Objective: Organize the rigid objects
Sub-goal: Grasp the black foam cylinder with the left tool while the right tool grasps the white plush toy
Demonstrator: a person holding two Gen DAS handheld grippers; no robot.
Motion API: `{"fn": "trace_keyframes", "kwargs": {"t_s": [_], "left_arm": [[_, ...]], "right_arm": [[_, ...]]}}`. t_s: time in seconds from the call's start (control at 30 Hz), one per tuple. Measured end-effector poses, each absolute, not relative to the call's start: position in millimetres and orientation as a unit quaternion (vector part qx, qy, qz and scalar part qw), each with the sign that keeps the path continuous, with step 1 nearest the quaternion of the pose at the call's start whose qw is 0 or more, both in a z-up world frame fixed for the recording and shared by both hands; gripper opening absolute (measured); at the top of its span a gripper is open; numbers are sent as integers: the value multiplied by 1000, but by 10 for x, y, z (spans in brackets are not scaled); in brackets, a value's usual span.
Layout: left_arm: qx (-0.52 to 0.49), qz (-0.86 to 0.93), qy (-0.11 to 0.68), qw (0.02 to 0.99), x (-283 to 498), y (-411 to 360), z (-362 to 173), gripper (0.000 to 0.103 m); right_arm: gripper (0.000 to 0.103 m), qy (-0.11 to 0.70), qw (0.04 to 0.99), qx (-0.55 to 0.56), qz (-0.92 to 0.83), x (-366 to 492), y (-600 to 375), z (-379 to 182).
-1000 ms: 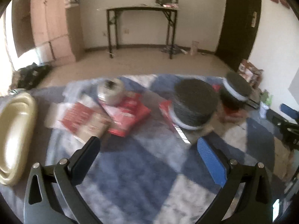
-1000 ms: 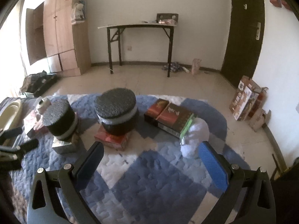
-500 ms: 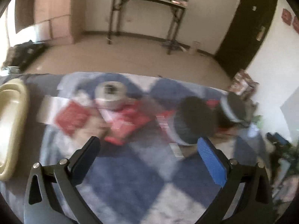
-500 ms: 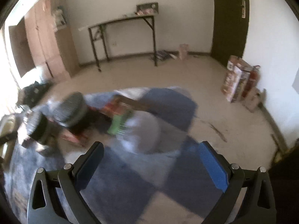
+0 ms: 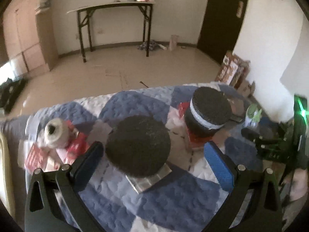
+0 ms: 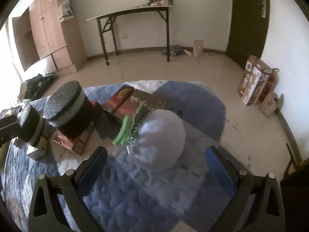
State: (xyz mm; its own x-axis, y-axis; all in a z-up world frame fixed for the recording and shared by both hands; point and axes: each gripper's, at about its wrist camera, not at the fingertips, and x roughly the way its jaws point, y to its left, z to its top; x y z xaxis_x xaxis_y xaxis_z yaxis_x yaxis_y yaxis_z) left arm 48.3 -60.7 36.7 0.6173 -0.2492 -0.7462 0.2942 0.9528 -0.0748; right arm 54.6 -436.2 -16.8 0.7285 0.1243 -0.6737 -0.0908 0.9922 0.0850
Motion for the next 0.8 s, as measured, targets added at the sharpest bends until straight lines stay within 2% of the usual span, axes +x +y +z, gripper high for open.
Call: {"fn": "trace_keyframes", "kwargs": {"t_s": [0.1,0.17,0.2,0.23,0.27,0.3,0.33,0.37,0.5,0.67,0.8], "left_arm": [[48,-137,412,900,529,-619,311,102],[27,-142,411,900,578,-564,270,89],[19,-147,417,897,606,-547,246,73],[16,-145,425,894,637,-529,207,69],[18,-139,423,895,649,-519,183,69],[14,-145,416,898,637,-498,181,69],[10,-148,411,900,620,-473,184,69],[5,-149,405,902,596,-449,205,68],[6,-144,364,920,416,-325,443,68],[1,-133,323,937,179,24,819,68],[8,-78,282,956,-131,688,1276,68]], "right_arm": [[102,362,931,26,47,671,-4398,-227],[97,362,930,28,51,741,-4386,-256],[88,364,930,26,56,777,-4370,-270],[81,367,928,20,60,793,-4308,-324],[68,368,928,11,58,806,-4286,-346],[60,367,928,6,57,807,-4276,-359],[57,366,928,8,62,806,-4269,-374],[46,365,929,13,66,804,-4288,-366],[40,358,930,19,79,698,-4380,-302],[39,338,936,24,91,505,-4458,-170],[39,288,946,18,150,208,-4301,193]]}}
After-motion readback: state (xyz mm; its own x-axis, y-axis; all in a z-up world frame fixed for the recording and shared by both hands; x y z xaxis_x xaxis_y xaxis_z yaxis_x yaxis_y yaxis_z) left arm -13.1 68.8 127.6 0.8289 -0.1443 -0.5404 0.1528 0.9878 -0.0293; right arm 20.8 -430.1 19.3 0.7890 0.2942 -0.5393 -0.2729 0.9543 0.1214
